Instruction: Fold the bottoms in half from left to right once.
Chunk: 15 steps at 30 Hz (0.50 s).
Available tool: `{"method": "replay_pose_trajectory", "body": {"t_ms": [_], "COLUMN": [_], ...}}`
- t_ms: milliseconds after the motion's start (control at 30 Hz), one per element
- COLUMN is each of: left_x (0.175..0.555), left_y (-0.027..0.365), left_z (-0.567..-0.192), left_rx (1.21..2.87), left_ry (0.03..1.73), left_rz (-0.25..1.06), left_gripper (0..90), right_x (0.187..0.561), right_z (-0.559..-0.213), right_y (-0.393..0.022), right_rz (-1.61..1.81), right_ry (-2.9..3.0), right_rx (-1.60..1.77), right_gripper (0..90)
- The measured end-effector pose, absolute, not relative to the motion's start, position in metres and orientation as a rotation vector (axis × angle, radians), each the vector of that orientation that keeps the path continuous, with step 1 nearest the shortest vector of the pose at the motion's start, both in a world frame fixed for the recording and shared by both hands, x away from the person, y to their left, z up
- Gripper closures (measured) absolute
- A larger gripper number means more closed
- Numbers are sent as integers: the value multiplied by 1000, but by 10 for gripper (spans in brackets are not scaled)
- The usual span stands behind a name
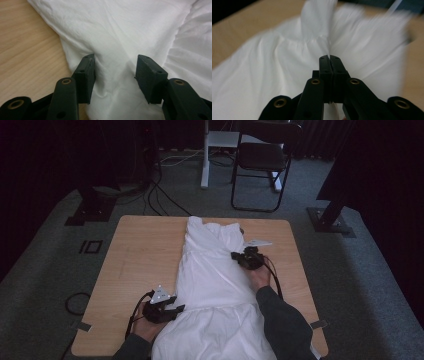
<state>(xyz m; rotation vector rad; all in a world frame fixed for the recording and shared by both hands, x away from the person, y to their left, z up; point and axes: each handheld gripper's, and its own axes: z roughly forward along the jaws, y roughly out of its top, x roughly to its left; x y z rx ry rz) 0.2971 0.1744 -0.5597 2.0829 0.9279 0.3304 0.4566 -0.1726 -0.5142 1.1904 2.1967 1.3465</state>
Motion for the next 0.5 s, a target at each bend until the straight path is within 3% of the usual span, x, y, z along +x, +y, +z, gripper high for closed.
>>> {"method": "replay_pose_trajectory", "body": {"t_ms": [33,200,333,500], "left_x": [297,294,296,313], "left_y": [173,167,166,169], "left_z": [-560,-562,-559,-536], "left_rx": [2084,2100,2113,2060], "left_ry": [926,899,894,897], "left_rz": [330,327,320,385], "left_gripper": [494,487,475,471], "right_x": [438,428,437,442], "right_z": [-486,-482,-534,-562], "right_y": [-195,-220,-233,-226], "right_rz": [1363,1334,1165,1093], "right_ry": [2015,1895,2020,2114], "right_rx": [1167,1248,1395,1438], "right_gripper": [890,889,887,885]}}
